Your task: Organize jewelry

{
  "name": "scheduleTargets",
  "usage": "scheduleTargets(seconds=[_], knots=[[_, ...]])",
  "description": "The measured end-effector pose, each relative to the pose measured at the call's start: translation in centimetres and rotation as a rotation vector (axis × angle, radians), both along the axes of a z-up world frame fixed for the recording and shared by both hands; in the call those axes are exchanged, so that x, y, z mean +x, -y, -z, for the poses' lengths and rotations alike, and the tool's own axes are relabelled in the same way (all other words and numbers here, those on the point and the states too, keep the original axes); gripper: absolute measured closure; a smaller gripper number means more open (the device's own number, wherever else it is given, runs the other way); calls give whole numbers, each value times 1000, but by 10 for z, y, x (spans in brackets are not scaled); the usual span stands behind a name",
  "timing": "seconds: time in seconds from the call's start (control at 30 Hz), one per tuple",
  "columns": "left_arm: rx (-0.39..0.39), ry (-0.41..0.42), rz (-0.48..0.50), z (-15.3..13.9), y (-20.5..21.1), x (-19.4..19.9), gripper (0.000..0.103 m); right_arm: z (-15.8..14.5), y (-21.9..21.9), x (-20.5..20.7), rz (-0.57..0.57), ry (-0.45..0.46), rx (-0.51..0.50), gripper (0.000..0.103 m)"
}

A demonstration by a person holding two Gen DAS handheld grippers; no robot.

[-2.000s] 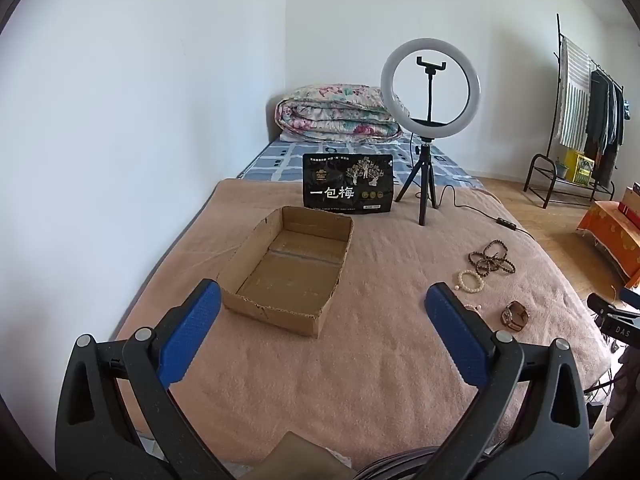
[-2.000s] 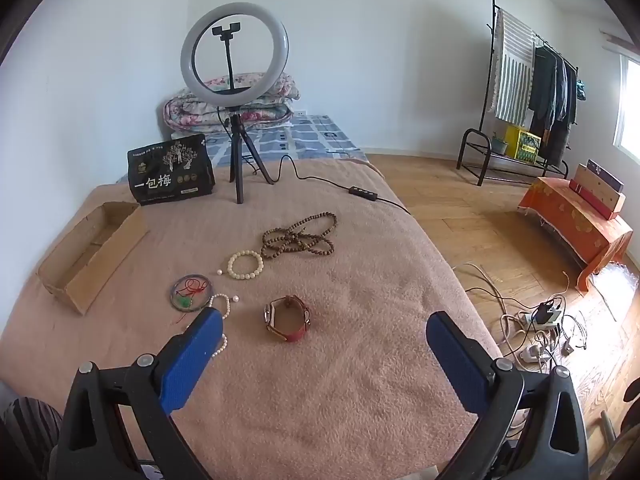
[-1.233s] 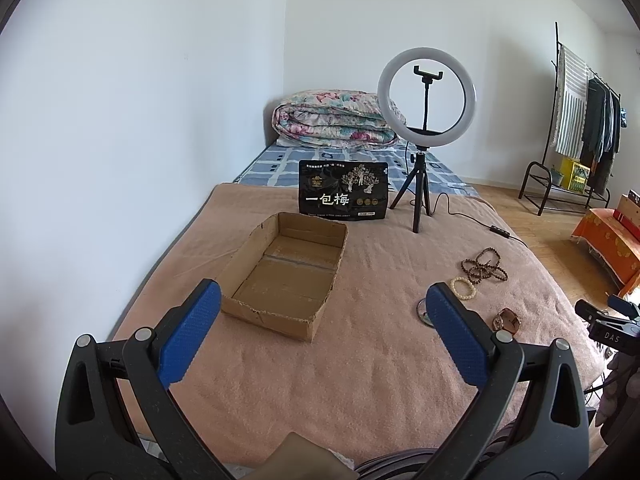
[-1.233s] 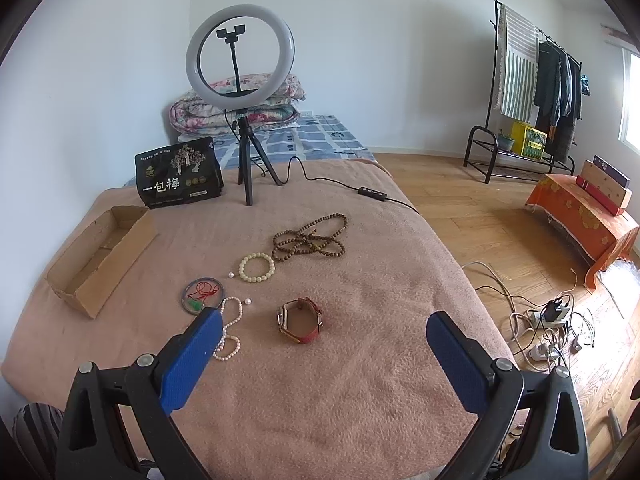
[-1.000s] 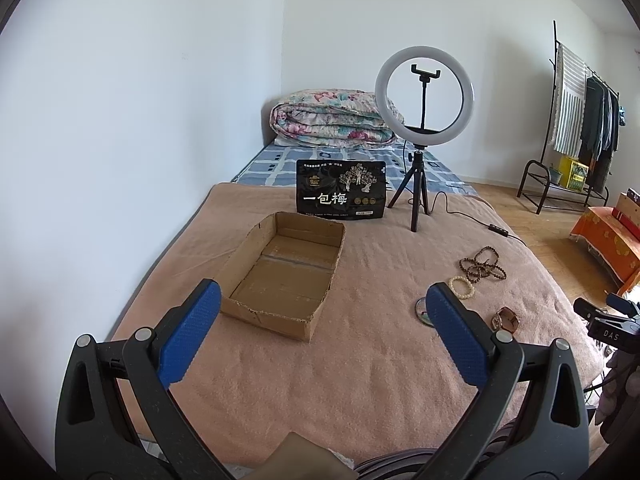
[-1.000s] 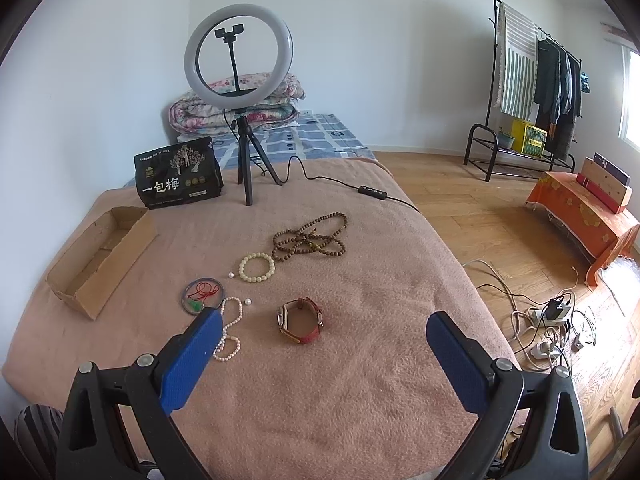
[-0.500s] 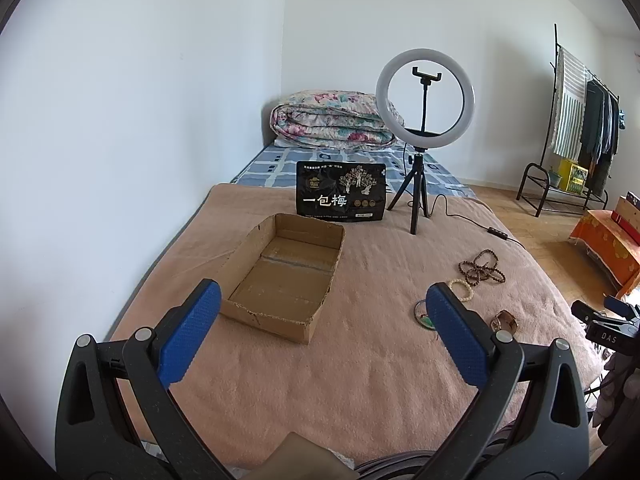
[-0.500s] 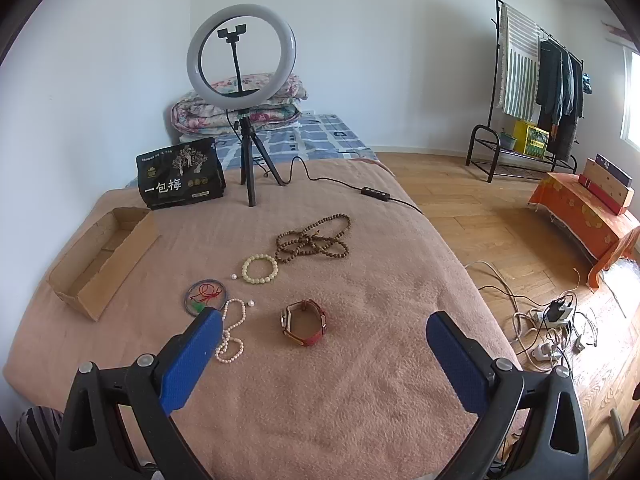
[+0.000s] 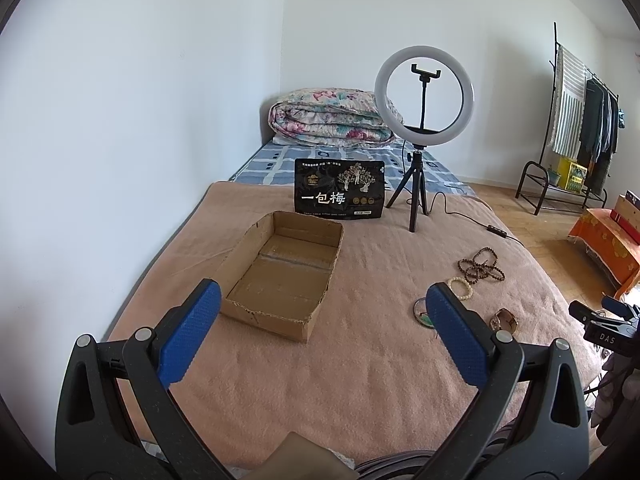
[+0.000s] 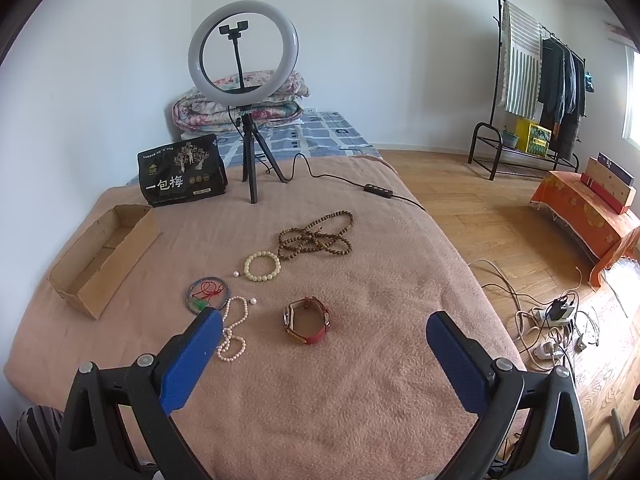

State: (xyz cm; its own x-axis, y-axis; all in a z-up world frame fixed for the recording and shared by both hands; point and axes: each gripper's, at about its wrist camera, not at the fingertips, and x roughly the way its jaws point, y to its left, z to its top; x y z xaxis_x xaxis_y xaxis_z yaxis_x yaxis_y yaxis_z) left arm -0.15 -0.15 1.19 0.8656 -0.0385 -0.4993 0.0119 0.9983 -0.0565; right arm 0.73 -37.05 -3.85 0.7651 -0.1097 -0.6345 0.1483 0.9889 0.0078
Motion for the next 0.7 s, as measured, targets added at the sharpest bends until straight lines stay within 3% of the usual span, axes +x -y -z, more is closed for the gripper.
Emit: scheduleTargets(seconds=[0.7], knots=[[4,-20,20,10,5,14,0,9,9,5,11,-28,17,0]])
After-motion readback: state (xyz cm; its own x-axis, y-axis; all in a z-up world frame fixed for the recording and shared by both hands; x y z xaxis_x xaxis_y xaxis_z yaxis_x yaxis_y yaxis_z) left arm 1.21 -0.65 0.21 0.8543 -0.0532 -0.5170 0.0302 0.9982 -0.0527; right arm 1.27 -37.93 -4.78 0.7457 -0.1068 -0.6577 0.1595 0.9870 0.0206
